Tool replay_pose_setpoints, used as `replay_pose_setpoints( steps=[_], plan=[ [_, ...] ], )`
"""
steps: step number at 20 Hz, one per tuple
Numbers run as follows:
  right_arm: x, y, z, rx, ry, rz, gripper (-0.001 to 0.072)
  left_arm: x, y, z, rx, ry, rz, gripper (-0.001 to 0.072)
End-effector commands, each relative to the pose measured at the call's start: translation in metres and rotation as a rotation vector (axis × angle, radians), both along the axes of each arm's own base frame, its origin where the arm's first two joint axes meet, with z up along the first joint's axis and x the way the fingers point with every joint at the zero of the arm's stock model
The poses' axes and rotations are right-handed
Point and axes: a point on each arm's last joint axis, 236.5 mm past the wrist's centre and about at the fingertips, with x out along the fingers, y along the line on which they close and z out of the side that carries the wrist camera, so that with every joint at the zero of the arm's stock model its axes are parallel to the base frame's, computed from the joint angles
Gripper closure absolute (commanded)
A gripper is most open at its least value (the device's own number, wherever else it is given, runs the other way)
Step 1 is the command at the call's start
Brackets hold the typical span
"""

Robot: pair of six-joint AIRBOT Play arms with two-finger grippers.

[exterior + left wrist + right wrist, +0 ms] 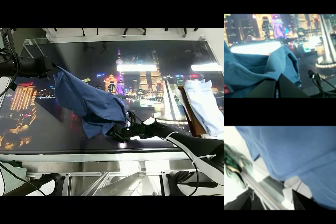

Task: Fold the shirts.

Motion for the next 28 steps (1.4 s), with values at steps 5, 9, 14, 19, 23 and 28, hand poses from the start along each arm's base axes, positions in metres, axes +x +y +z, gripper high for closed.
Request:
replay_pose_setpoints(
  steps=[5, 9, 14, 19, 23, 28],
  plan=[
    [0.026, 0.009, -0.01, -0.042, -0.021, -0.158, 0.0172, 0.002, 0.001, 0.001, 0.002, -0.012, 0.001, 0.0698],
    [0.012, 0.023, -0.019, -0.039, 0.017, -0.146, 0.0347, 0.002, 0.001, 0.001, 0.005, -0.014, -0.002, 0.0698],
    [0.007, 0.022, 0.024, 0.075, -0.031, -0.052, 0.0692, 0.004, 0.01, 0.001, 0.015, -0.022, 0.007, 0.0698],
    [0.026, -0.082, 0.064, -0.158, -0.216, -0.003, 0.0693, -0.004, 0.085, 0.015, 0.03, -0.022, 0.17, 0.0698],
    [0.039, -0.194, 0.129, -0.382, -0.421, -0.107, 0.0694, -0.036, 0.141, 0.058, 0.057, -0.123, 0.33, 0.0698],
    [0.044, -0.27, 0.248, -0.628, -0.69, -0.16, 0.0694, -0.084, 0.14, 0.067, 0.248, -0.133, 0.329, 0.0698]
  ],
)
